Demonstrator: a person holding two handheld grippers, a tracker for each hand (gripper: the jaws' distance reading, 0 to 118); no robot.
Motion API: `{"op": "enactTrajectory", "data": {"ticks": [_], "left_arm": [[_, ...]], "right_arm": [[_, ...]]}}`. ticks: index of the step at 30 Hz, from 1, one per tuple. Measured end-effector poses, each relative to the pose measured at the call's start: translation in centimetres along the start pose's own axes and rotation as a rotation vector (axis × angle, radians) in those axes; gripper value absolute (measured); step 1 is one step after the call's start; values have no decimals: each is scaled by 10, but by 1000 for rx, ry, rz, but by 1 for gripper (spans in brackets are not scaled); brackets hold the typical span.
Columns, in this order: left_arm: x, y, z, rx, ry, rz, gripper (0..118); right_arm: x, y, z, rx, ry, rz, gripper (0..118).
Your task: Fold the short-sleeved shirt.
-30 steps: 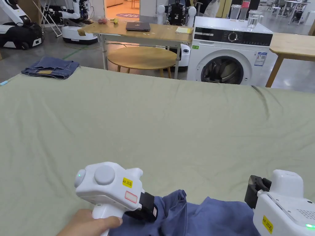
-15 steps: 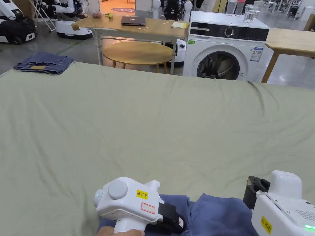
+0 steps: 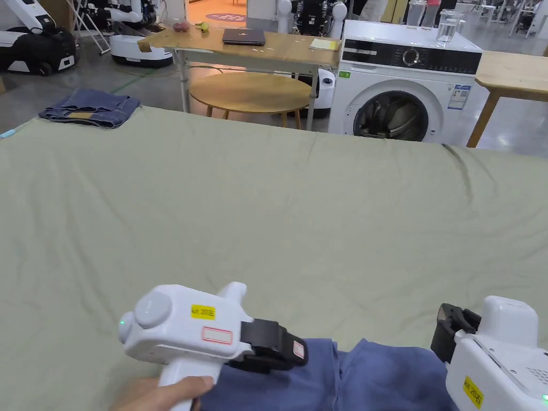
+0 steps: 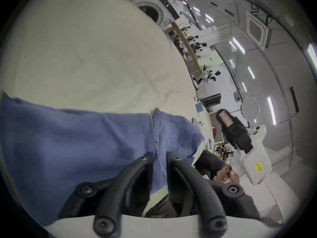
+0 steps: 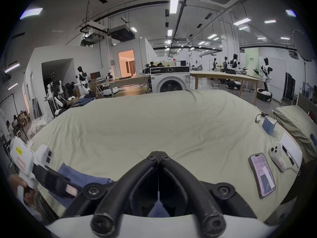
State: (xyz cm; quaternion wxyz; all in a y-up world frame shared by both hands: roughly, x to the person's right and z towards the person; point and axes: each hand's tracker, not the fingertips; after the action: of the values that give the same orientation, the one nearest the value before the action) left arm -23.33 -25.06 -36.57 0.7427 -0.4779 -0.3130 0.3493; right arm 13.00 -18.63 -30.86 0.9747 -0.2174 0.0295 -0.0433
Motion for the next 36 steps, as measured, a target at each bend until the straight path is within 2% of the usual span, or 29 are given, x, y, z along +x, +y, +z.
{"op": "enactTrajectory", "data": {"ticks": [4,7,10,16,19,22,23,25,28,30,34,36], "left_arm": [[-18,5,66,97,73,12,38],[-45,6,98,141,176,38,42],[-65,2,105,117,209,54,49],[-112,-11,66,-32,56,156,50],[-119,-15,57,31,-82,189,50],[-123,-18,47,28,-97,197,49],[-121,-18,46,28,-94,184,46],[-110,-21,45,20,-5,149,25],[-118,-18,54,25,-46,154,12],[-108,-19,59,37,-38,120,7],[-73,-19,84,92,-113,83,5],[-69,-10,96,106,-92,36,5]], "right_arm": [[-4,4,1,12,13,12,0],[-8,6,2,17,20,20,0],[-11,6,2,16,20,27,0],[-13,4,1,9,27,22,0],[-12,3,2,7,24,24,0],[-12,3,2,6,19,31,0],[-11,3,2,5,18,31,0],[-10,4,2,3,15,30,0],[-9,3,2,1,13,27,0],[-9,3,2,-2,12,26,0],[-9,4,2,-5,12,30,0],[-8,5,2,-4,9,33,0]]}}
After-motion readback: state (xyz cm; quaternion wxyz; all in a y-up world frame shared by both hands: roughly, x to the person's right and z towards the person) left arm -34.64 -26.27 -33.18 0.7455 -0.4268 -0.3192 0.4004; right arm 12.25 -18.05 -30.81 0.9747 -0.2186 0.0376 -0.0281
